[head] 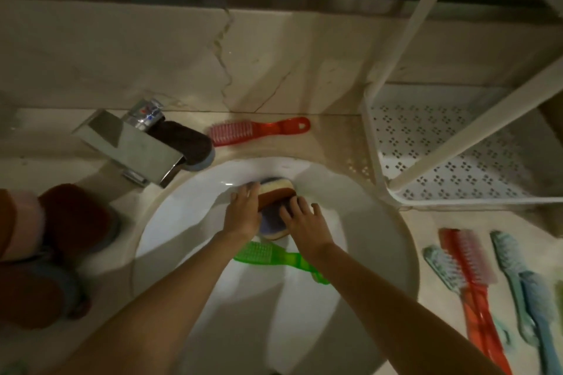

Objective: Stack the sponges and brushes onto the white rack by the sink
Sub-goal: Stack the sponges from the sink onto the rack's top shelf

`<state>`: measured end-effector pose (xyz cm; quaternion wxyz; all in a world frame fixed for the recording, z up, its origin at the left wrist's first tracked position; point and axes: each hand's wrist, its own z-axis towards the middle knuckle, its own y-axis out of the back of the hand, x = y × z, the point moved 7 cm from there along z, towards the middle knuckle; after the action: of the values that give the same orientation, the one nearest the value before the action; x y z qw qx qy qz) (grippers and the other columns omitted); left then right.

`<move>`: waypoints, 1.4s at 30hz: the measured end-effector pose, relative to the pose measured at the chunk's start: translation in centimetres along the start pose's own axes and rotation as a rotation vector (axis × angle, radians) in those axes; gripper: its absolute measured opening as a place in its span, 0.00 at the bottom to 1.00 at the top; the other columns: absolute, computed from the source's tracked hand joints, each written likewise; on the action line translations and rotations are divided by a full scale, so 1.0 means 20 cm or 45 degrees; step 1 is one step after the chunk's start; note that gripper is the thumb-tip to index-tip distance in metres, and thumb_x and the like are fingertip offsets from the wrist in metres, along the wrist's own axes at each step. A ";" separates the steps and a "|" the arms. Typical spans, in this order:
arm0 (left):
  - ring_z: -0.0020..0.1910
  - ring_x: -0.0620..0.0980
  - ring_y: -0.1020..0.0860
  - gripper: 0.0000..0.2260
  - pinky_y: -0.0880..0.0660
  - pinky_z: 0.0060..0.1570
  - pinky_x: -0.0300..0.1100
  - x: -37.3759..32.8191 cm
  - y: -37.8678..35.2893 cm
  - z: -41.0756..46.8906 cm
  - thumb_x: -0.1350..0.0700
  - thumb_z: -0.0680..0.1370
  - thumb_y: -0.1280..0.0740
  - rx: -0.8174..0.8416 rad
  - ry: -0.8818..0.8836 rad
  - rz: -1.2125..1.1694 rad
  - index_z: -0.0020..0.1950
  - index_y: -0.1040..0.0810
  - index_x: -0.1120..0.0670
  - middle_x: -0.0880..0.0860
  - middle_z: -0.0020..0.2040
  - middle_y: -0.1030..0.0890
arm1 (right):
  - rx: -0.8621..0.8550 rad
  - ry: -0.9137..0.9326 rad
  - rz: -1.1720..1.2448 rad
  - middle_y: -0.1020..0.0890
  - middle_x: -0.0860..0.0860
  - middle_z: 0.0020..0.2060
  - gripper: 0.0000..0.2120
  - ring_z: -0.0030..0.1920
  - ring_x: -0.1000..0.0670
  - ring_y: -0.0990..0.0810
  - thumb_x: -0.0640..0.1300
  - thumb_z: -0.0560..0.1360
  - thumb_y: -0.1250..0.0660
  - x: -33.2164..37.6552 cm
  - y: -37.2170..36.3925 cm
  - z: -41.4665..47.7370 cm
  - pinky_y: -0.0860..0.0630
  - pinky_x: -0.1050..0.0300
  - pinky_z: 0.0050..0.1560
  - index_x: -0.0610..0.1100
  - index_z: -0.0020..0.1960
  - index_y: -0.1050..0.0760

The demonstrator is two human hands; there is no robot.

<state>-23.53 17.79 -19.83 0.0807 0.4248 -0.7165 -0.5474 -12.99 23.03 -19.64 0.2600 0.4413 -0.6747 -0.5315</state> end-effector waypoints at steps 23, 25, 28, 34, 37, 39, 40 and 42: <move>0.52 0.59 0.24 0.17 0.33 0.44 0.41 -0.23 0.71 -0.77 0.58 0.77 0.35 -0.567 0.072 -0.848 0.62 0.35 0.60 0.61 0.56 0.24 | -0.541 -0.303 0.749 0.20 0.40 0.39 0.14 0.38 0.37 0.19 0.44 0.69 0.30 -0.23 0.82 -0.66 0.25 0.51 0.35 0.37 0.49 0.28; 0.48 0.55 0.25 0.17 0.32 0.44 0.41 -0.29 0.79 -0.90 0.56 0.76 0.35 -0.618 0.039 -0.892 0.62 0.33 0.59 0.59 0.54 0.23 | -0.667 -0.285 0.744 0.19 0.41 0.37 0.14 0.35 0.38 0.19 0.44 0.69 0.30 -0.24 0.95 -0.80 0.26 0.53 0.32 0.37 0.50 0.29; 0.48 0.55 0.24 0.14 0.31 0.43 0.42 -0.39 0.90 -1.08 0.55 0.75 0.33 -0.729 -0.006 -0.983 0.58 0.31 0.55 0.55 0.50 0.23 | -0.799 -0.302 0.723 0.19 0.42 0.42 0.16 0.40 0.39 0.18 0.46 0.72 0.32 -0.28 1.15 -0.98 0.25 0.52 0.36 0.39 0.55 0.30; 0.47 0.52 0.24 0.12 0.30 0.42 0.39 -0.66 1.20 -1.27 0.56 0.75 0.33 -0.874 -0.159 -1.219 0.52 0.34 0.52 0.54 0.50 0.24 | -1.066 -0.310 0.789 0.22 0.45 0.54 0.19 0.50 0.43 0.21 0.48 0.75 0.35 -0.40 1.52 -1.24 0.36 0.59 0.41 0.41 0.62 0.34; 0.38 0.43 0.27 0.11 0.30 0.28 0.26 -0.82 1.37 -1.34 0.58 0.76 0.33 -0.929 -0.283 -1.253 0.52 0.35 0.52 0.50 0.47 0.26 | -1.175 -0.355 0.839 0.22 0.46 0.54 0.20 0.51 0.43 0.22 0.49 0.75 0.35 -0.50 1.68 -1.33 0.34 0.58 0.41 0.43 0.62 0.35; 0.40 0.45 0.27 0.11 0.31 0.28 0.29 -0.93 1.47 -1.37 0.57 0.76 0.34 -0.936 -0.338 -1.264 0.54 0.34 0.52 0.48 0.48 0.27 | -1.271 -0.378 0.944 0.23 0.47 0.52 0.21 0.50 0.45 0.22 0.49 0.75 0.35 -0.59 1.78 -1.38 0.30 0.57 0.44 0.44 0.64 0.36; 0.43 0.46 0.27 0.12 0.34 0.29 0.30 -0.98 1.52 -1.37 0.57 0.76 0.34 -0.933 -0.362 -1.276 0.56 0.33 0.53 0.48 0.49 0.27 | -1.333 -0.388 1.015 0.23 0.49 0.51 0.21 0.50 0.47 0.22 0.48 0.74 0.34 -0.64 1.83 -1.40 0.28 0.57 0.44 0.45 0.64 0.36; 0.45 0.46 0.27 0.14 0.34 0.32 0.29 -1.08 1.63 -1.36 0.57 0.76 0.35 -0.907 -0.418 -1.315 0.61 0.32 0.54 0.48 0.50 0.27 | -1.452 -0.406 1.185 0.24 0.50 0.51 0.21 0.51 0.48 0.22 0.46 0.74 0.33 -0.76 1.92 -1.44 0.24 0.54 0.48 0.45 0.64 0.36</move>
<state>-11.13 14.65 26.00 -0.1677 0.5727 -0.1975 -0.7778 5.66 24.02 27.09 0.5452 -0.1748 -0.4410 -0.6911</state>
